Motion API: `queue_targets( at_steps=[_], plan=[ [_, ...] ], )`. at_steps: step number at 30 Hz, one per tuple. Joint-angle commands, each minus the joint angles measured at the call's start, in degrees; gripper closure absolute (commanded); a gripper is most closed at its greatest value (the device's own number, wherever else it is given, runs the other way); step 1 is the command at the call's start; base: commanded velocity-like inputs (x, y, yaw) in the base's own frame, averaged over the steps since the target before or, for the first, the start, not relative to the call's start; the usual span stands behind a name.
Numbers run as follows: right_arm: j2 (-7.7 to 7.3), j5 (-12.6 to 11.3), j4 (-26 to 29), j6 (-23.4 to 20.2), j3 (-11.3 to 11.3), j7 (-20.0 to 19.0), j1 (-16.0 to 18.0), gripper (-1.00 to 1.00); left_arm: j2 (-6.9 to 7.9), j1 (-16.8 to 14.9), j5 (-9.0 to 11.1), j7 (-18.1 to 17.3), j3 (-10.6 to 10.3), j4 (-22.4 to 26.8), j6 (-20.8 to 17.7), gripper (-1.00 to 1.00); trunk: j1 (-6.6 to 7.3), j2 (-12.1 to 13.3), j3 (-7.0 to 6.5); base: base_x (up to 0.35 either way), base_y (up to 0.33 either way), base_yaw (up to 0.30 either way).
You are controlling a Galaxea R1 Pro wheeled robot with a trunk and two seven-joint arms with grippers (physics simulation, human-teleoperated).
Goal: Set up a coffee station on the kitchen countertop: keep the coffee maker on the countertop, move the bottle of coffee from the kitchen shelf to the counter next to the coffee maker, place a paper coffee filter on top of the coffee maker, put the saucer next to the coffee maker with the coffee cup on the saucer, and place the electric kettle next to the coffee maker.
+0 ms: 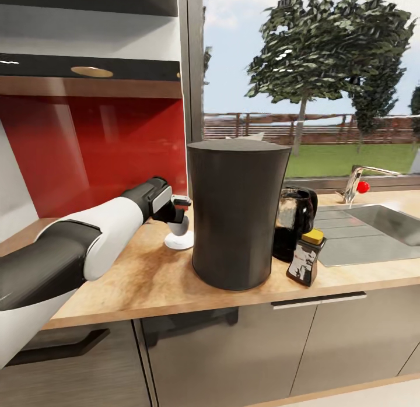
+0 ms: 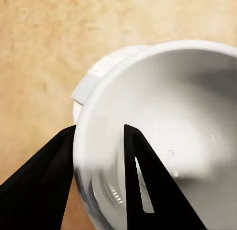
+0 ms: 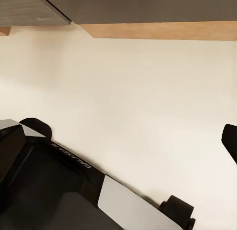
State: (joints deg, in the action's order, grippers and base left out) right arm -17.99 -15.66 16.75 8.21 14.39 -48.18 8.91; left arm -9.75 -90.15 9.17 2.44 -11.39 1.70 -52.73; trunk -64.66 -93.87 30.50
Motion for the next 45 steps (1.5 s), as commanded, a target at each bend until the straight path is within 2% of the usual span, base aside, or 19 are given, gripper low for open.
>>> queue_targets(
  at_steps=[1,18,45],
  plan=[
    [-0.05,-0.33,-0.05,0.40,0.46,0.01,0.05,-1.00,-0.01,0.08,0.59,0.22,-0.38,0.06,-0.10,1.00,0.00,-0.03,0.06,0.108,0.000,0.000],
    [-0.04,-0.33,-0.05,0.40,0.46,-0.03,0.05,-1.00,0.04,0.24,0.59,0.27,-0.38,0.06,0.08,1.00,0.00,-0.03,0.14,0.036,0.000,0.000],
    [-0.10,-0.34,-0.05,0.40,0.46,-0.07,0.05,-1.00,0.05,0.24,0.59,0.25,-0.38,0.06,0.08,1.00,0.00,-0.03,2.45,0.000,0.000,0.000]
  ],
)
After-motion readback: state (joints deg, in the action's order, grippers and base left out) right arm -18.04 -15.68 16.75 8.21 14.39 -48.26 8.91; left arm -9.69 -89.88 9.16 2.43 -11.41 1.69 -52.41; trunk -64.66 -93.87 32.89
